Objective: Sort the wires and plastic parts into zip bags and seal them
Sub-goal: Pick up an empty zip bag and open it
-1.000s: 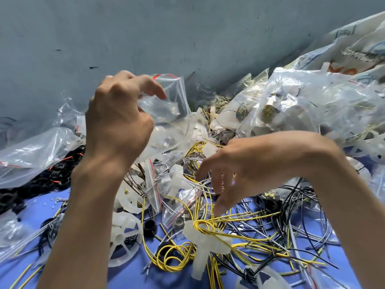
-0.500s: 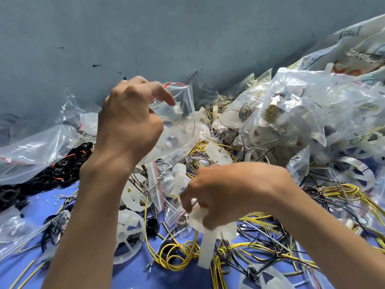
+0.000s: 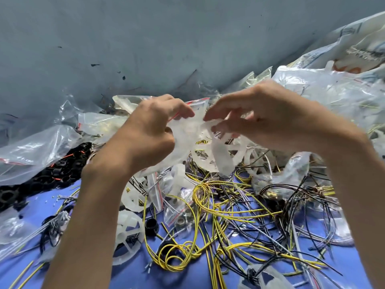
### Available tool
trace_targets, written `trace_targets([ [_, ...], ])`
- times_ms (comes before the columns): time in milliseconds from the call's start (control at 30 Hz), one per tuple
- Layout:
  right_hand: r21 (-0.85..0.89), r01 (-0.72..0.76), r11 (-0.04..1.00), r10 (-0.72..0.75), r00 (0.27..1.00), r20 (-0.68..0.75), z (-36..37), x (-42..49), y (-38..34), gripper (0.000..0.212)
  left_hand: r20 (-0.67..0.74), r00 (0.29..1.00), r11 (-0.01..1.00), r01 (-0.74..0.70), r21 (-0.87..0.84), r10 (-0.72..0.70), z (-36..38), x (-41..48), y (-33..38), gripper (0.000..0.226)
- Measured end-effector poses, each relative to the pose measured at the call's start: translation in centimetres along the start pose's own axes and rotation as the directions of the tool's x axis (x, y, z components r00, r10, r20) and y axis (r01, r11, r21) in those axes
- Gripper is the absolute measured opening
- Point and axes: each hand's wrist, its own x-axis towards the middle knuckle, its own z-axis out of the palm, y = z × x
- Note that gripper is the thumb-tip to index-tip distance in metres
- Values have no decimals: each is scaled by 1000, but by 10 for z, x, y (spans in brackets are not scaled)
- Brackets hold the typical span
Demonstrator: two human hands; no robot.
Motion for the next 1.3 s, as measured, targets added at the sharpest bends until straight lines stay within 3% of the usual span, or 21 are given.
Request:
trace_targets([
  [133,128,-33,991,42,997,-72,-7,-4,-1,15,-13,1000,1000,-18,-20,18,5,2,2,60],
  [267,9,-41,999,42,988,-147,-2,1,-6,22,-33,998,996,-60,-72,58,9,3,11,48],
  [433,-67,-196,978,183,969,-166,3,4,1,18,-53,998,975,-40,-219,29,11,2,17,65],
  [600,33,-335,942,325,878,-350,9,7,6,17,-79,997,943,-14,-333,-13,17,2,25,63],
  [700,105,-359,927,371,844,-387,11,10,3,17,-112,993,901,-14,-434,-38,21,5,32,59],
  [800,128,-344,930,367,871,-327,12,11,1,28,-147,986,879,-3,-477,-76,22,8,31,58],
  [867,151,-312,938,338,918,-207,13,11,-2,40,-169,981,859,0,-512,-101,20,8,32,64],
  [1000,26,-280,960,280,960,13,17,8,-3,59,-197,962,801,35,-597,-189,19,7,30,63],
  [1300,-28,-300,953,301,947,111,16,4,-5,49,-150,966,820,90,-566,-209,18,6,29,60],
])
